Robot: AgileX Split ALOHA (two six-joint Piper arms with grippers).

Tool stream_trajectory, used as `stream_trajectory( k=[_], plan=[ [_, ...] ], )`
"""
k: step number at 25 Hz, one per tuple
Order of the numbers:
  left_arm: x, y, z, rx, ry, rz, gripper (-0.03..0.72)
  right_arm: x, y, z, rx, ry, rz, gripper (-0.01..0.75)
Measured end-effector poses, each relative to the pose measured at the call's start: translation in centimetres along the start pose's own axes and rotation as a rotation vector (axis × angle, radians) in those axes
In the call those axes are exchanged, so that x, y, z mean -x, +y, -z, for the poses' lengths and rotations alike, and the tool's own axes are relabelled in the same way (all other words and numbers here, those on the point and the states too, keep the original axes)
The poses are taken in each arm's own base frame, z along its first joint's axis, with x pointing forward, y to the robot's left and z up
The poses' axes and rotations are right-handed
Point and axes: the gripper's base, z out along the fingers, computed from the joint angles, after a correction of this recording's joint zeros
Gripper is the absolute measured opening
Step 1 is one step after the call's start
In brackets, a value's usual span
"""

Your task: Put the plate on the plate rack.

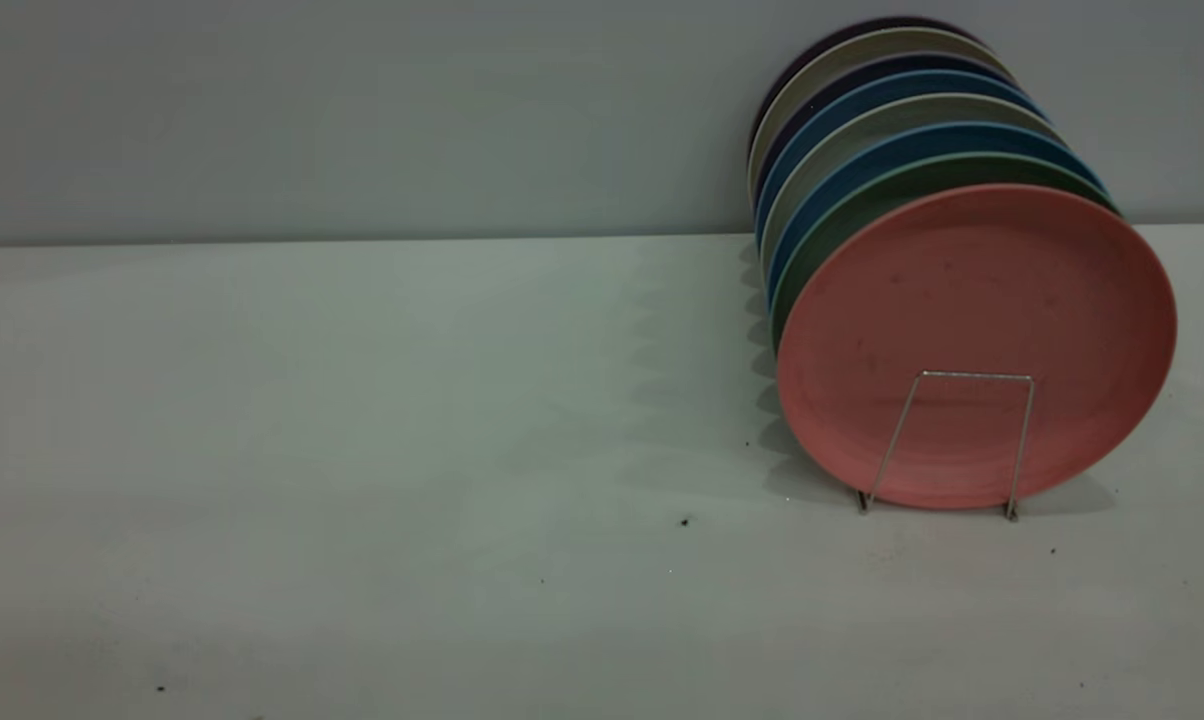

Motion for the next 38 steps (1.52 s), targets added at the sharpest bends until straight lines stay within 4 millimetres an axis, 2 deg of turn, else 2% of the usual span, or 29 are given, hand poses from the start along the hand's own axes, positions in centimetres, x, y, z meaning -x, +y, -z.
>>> stream_trajectory(
  k=[16, 38],
  plan=[
    [-1.0, 0.4, -1.1, -0.013, 0.048, -0.142, 0.334, -1.3, 0.5, 1.4, 0.024, -0.152, 0.088, 0.385],
    [-1.1, 0.4, -1.0, -0.018, 0.043, -0.16, 0.334, -1.4, 0.6, 1.5, 0.025, -0.157, 0.084, 0.385]
  ],
)
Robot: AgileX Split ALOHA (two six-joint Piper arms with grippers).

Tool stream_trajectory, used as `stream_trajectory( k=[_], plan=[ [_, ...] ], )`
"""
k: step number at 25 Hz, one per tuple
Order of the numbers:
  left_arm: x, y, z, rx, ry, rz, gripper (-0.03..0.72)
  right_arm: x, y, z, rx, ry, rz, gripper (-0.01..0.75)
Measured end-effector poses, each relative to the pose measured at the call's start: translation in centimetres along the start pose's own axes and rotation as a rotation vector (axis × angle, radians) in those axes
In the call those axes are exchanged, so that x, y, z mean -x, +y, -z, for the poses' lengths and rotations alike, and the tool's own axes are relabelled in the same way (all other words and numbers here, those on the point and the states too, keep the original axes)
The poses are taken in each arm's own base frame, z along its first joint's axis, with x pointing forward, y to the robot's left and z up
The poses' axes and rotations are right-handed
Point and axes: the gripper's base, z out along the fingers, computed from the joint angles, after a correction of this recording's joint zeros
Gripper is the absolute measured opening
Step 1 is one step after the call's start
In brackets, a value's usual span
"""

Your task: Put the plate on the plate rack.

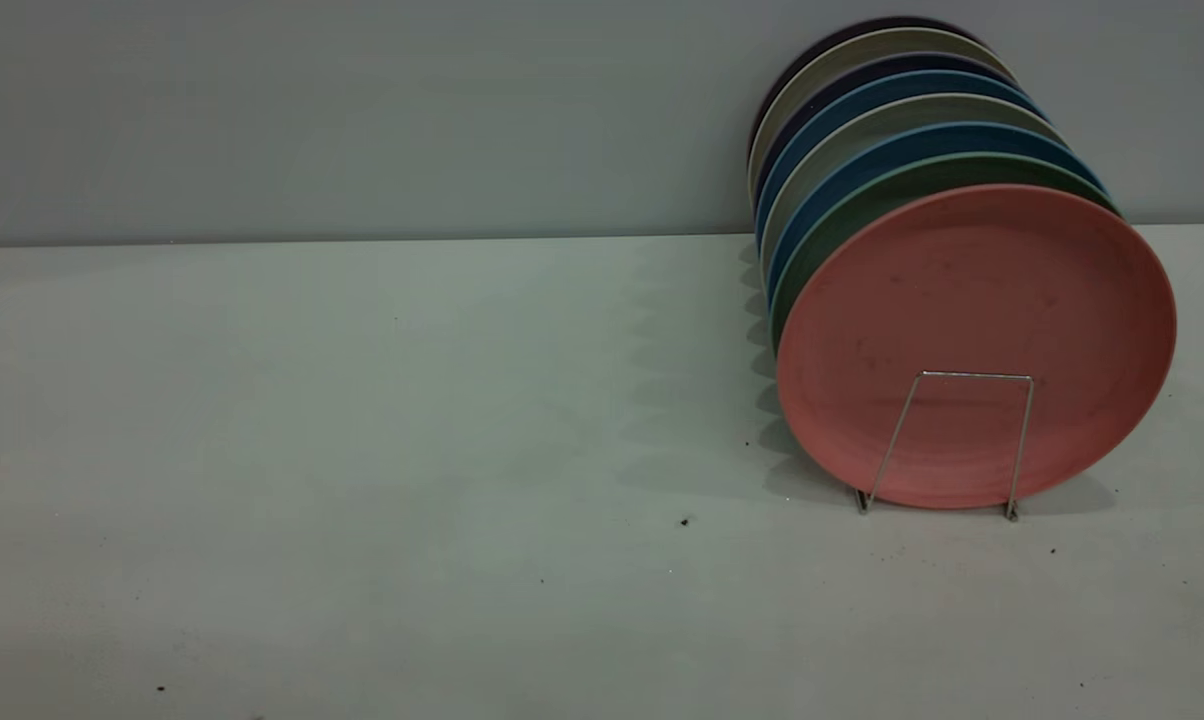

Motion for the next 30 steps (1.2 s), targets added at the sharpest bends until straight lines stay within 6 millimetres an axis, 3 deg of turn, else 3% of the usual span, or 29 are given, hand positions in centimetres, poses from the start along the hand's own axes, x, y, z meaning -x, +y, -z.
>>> stream_trajectory(
  k=[10, 30],
  plan=[
    [-2.8, -1.2, 2.1, 0.05, -0.251, -0.062, 0.334, -0.8, 0.4, 1.0, -0.021, -0.087, 0.013, 0.385],
    [-3.7, -1.5, 2.5, 0.061, -0.313, -0.079, 0.334, -0.8, 0.4, 1.0, -0.014, -0.089, 0.01, 0.385]
  ],
)
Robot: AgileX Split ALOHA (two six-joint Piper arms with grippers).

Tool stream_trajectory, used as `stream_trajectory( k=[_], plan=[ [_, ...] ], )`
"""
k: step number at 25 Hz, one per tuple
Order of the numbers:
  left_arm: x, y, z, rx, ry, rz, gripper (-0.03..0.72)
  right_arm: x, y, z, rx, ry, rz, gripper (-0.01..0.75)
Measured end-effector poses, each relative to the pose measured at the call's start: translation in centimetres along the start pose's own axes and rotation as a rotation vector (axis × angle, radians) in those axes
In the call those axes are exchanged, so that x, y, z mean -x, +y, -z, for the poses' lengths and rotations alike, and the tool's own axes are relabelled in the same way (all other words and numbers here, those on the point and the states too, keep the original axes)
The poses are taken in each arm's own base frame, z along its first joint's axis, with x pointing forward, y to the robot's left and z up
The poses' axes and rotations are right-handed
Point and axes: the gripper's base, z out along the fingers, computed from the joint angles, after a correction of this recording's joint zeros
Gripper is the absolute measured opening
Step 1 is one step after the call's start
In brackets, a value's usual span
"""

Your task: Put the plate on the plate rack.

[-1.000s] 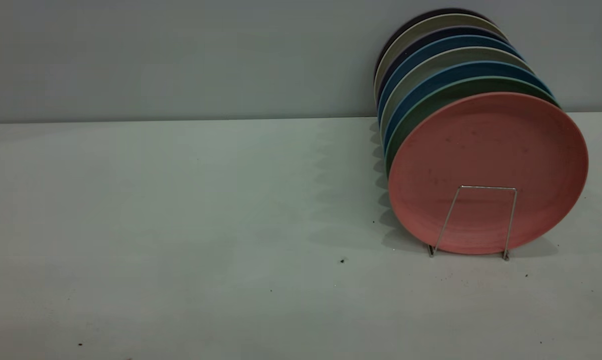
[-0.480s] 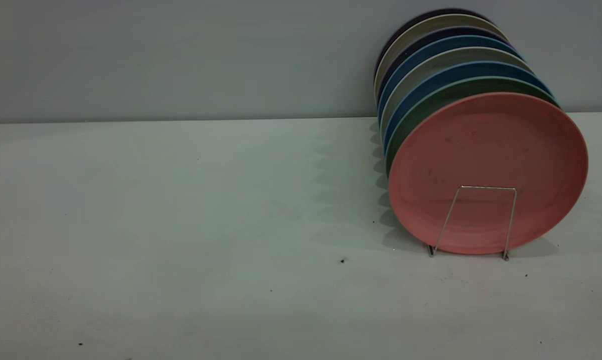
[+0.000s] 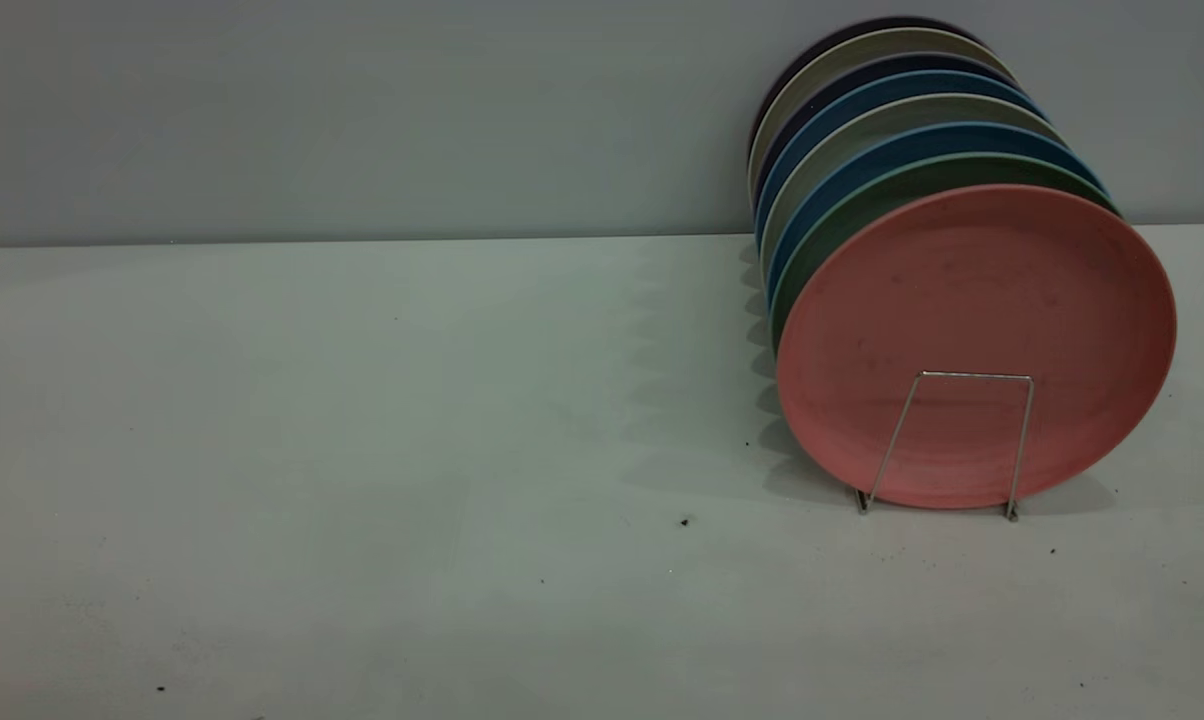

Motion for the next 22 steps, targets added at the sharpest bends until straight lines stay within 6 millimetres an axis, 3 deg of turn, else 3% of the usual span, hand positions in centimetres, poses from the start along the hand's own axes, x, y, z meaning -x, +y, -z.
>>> stream_trajectory(
  k=[22],
  plan=[
    [-0.1, 0.33, 0.01, 0.037, 0.011, -0.011, 0.334, -0.15, -0.52, 0.02, -0.057, 0.017, 0.026, 0.385]
  ],
)
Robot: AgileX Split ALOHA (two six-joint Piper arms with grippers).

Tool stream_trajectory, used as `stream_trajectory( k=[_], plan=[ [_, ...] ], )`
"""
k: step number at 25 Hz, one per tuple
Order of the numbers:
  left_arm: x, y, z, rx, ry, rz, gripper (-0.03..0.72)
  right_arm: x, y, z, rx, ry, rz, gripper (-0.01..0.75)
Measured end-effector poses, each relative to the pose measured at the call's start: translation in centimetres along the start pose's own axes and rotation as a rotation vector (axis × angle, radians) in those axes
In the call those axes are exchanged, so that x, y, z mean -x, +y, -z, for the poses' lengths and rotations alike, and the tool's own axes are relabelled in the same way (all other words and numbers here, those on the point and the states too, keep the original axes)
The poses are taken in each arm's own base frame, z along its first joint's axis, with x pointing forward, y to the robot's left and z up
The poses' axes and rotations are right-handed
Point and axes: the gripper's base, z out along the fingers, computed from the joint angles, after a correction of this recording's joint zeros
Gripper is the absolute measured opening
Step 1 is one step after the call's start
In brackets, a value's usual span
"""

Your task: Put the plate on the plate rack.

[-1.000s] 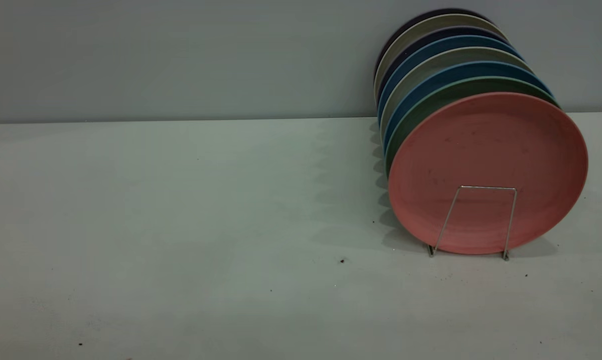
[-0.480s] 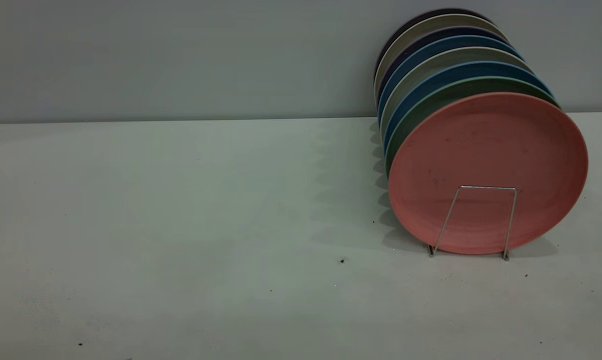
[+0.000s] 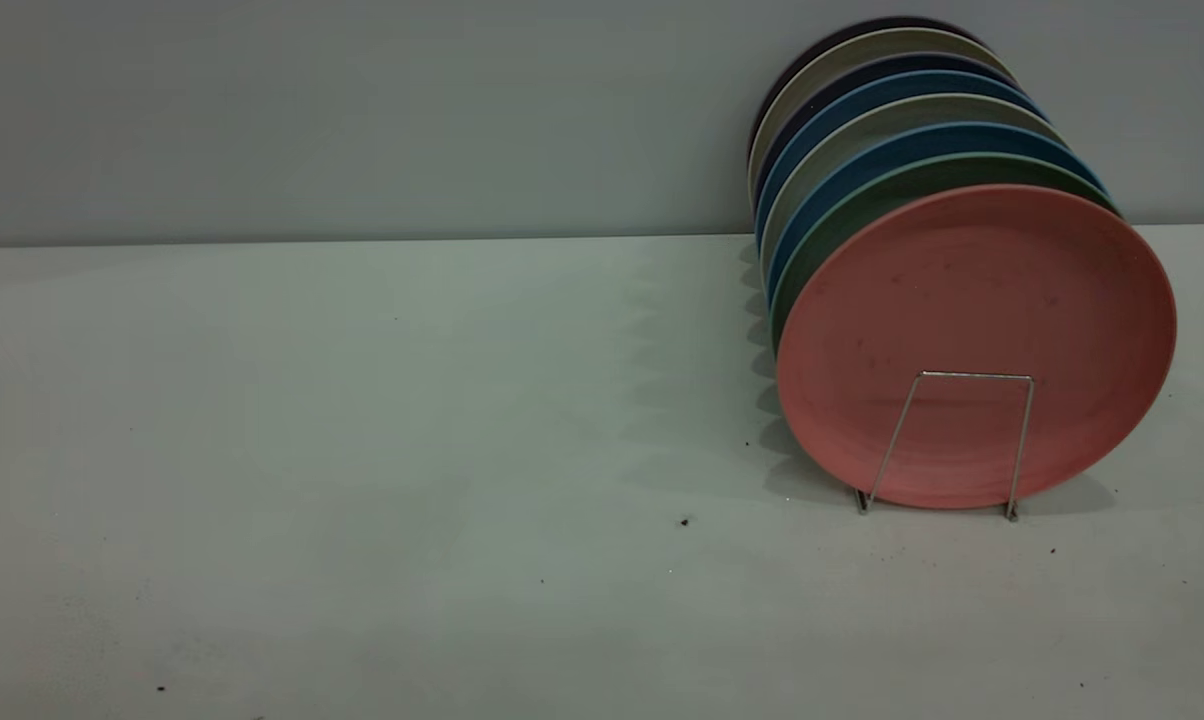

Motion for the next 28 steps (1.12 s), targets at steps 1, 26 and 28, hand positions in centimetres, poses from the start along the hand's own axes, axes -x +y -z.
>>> stream_trajectory(
  k=[1, 26, 28],
  plan=[
    [0.0, 0.01, 0.0, 0.001, 0.0, 0.0, 0.334, 0.01, 0.01, 0.0, 0.002, -0.001, -0.001, 0.385],
    [-0.12, 0.48, 0.01, 0.053, 0.012, 0.03, 0.334, 0.03, 0.03, 0.0, 0.003, -0.003, -0.002, 0.385],
    [-0.12, 0.48, 0.01, 0.053, 0.012, 0.03, 0.334, 0.03, 0.03, 0.0, 0.003, -0.003, -0.002, 0.385]
  ],
)
